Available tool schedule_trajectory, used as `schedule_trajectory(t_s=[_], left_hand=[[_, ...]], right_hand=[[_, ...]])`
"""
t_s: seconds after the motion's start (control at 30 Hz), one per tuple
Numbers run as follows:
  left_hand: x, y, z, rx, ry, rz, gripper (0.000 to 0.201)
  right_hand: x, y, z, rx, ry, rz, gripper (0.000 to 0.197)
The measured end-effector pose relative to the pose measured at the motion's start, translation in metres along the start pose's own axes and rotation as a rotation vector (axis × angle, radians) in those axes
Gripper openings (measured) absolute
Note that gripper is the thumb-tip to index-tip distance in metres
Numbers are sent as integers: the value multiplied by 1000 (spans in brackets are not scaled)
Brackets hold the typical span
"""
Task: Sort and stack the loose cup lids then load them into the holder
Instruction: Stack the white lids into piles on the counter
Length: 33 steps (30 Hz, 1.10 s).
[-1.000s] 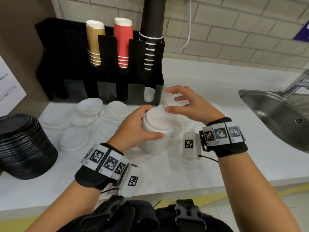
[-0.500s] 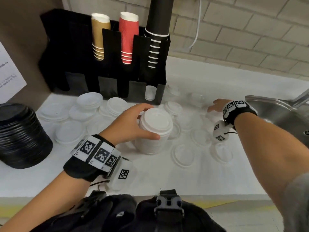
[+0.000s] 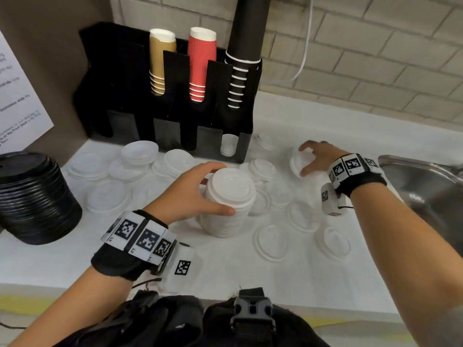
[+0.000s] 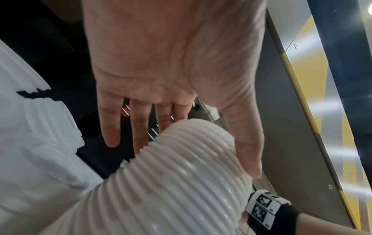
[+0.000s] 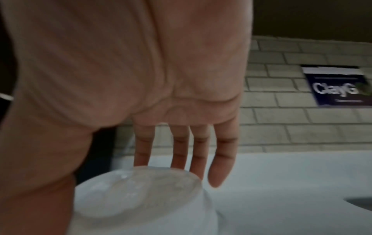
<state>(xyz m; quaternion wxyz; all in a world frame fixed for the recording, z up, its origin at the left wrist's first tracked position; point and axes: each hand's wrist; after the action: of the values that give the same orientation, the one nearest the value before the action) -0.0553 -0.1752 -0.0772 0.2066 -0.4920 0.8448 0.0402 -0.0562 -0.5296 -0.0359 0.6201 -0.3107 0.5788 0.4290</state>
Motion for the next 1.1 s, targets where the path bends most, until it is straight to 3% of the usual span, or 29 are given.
schedule_trajectory(t_s=[0.13, 0.23, 0.4, 0.57, 0.7, 0.83, 1.1], left_hand=[[0, 2, 2, -10, 9, -9, 74], [1, 2, 5, -8, 4, -30, 78], [3, 6, 7, 8, -8, -51, 84], [2, 7, 5, -4, 54, -47, 89], [3, 7, 9, -28, 33, -60, 106], [2, 8, 8, -18, 43, -50, 109], [-1, 8, 4, 4, 46, -41, 83]], right_hand=[[-23, 26, 42, -226, -278, -33, 62], [-38, 54, 74, -403, -467, 110, 56], [-40, 85, 112, -605, -442, 265, 57], [-29, 98, 127, -679, -365, 253, 67], [-23, 106, 135, -738, -283, 204, 66], [-22, 112, 139, -748, -222, 199, 67], [-18, 114, 143, -768, -166, 159, 69]])
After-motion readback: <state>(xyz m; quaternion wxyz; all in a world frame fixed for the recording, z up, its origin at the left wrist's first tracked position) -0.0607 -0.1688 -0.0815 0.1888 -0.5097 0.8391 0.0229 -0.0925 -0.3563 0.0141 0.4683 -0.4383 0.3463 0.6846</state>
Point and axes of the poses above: each hand's wrist, its own y-axis away from the middle knuckle, its own x-axis out of the palm, z = x × y, and after that the axes turned 10 degrees about -z, right-handed
